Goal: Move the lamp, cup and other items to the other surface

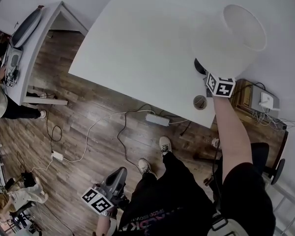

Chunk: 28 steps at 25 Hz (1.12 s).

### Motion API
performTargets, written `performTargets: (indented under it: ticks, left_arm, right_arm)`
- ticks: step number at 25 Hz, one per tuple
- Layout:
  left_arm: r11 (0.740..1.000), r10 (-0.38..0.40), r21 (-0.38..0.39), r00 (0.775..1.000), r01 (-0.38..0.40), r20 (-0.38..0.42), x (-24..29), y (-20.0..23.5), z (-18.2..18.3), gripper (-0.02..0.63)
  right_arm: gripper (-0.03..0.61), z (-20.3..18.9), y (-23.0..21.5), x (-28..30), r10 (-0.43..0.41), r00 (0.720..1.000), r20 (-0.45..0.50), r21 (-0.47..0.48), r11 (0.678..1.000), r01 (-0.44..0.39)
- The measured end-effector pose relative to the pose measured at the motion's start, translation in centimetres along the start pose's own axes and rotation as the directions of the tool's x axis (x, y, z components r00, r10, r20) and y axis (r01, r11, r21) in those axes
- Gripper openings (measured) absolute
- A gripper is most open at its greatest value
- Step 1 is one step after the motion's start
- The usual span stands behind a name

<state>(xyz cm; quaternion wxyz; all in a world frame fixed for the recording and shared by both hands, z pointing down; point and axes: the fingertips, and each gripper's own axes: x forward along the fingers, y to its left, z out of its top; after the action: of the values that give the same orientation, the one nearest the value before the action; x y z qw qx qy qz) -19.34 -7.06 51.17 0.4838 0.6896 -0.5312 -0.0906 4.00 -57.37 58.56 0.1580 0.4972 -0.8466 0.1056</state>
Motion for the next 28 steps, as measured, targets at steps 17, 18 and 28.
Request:
performTargets:
  ticks: [17, 18, 28]
  left_arm:
    - [0.995, -0.094, 0.042, 0.996, 0.094, -0.005, -0.5, -1.1, 0.4, -0.008]
    - [0.994, -0.099, 0.046, 0.995, 0.1, -0.008, -0.7, -1.1, 0.4, -0.007]
    - [0.974, -0.203, 0.089, 0.978, 0.207, -0.052, -0.8, -2.8, -0.1, -0.008]
  right_arm:
    - [0.154, 2.5, -1.2, -5.7, -0.056, 0.998, 0.034, 0.011, 0.998, 0.055]
    - [0.154, 2.8, -1.4, -6.3, -0.061, 0.997, 0.037, 0.011, 0.998, 0.061]
    - [0.155, 5.0, -4.1, -13.7, -0.151, 0.986, 0.074, 0.024, 0.989, 0.149]
